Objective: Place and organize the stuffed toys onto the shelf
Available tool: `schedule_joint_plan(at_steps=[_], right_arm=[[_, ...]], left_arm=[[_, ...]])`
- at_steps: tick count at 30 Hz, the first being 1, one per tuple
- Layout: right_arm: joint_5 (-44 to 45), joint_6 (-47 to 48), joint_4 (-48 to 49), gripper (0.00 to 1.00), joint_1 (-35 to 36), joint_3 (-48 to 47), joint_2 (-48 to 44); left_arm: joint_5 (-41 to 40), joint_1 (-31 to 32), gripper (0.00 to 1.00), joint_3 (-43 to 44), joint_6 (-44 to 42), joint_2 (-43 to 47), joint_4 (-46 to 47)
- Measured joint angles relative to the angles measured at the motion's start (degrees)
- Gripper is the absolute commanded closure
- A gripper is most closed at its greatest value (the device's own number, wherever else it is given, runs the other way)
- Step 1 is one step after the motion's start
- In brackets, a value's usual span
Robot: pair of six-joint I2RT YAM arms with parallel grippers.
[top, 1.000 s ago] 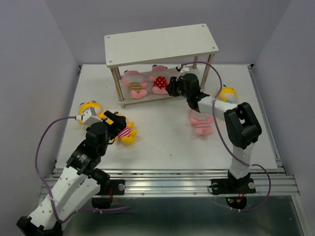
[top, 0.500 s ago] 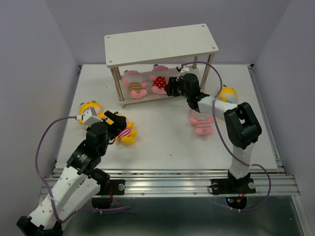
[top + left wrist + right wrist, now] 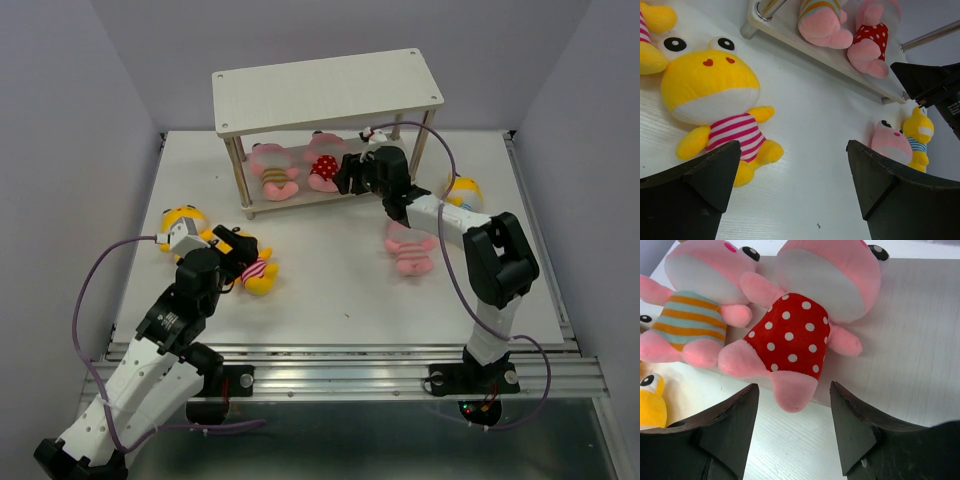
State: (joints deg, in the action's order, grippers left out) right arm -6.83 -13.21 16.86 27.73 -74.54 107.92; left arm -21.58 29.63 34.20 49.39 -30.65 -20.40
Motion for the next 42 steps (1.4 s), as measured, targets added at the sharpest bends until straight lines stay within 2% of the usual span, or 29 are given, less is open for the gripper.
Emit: schedule_joint_plan(at_steps=[7,15,25,26,28,29,34,38,42], right_arm=[[-1.33,0.0,-1.55,0.35,0.0,0.0,0.0],[-2.84,-0.15,-3.19,0.42,0.0,-1.55,0.9],[-3.48,-0.5,-4.5,0.43,0.0,-2.67,2.45],[-3.48,-0.5,-4.61,0.48,0.0,-2.67,2.49],[-3.45,-0.46,-4.76,0.51,0.0,-2.67,2.51],[-3.41,-0.57,-4.87,0.59,0.0,-2.67,2.51],[-3.26,-0.57,-4.94,0.72,0.0,-2.67,2.93],[-3.26,-0.48,-4.94,0.79,0.0,-2.67,2.95],[-3.17,-0.04,-5.57,0.82,0.0,-2.8,2.95]], left_arm=[[0.13,0.0,0.01,0.0,0.0,0.0,0.0],[0.13,-0.02,0.01,0.0,-0.02,-0.02,0.0],[0.13,0.0,0.01,0.0,-0.04,-0.04,0.04],[0.13,0.0,0.01,0.0,-0.04,-0.04,0.04],[0.13,0.0,0.01,0.0,-0.04,-0.04,0.02],[0.13,0.0,0.01,0.0,-0.07,-0.04,0.04],[0.13,0.0,0.01,0.0,-0.07,-0.04,0.04],[0.11,0.0,0.01,0.0,-0.11,-0.04,0.02],[0.13,0.0,0.01,0.0,-0.24,-0.02,0.02]])
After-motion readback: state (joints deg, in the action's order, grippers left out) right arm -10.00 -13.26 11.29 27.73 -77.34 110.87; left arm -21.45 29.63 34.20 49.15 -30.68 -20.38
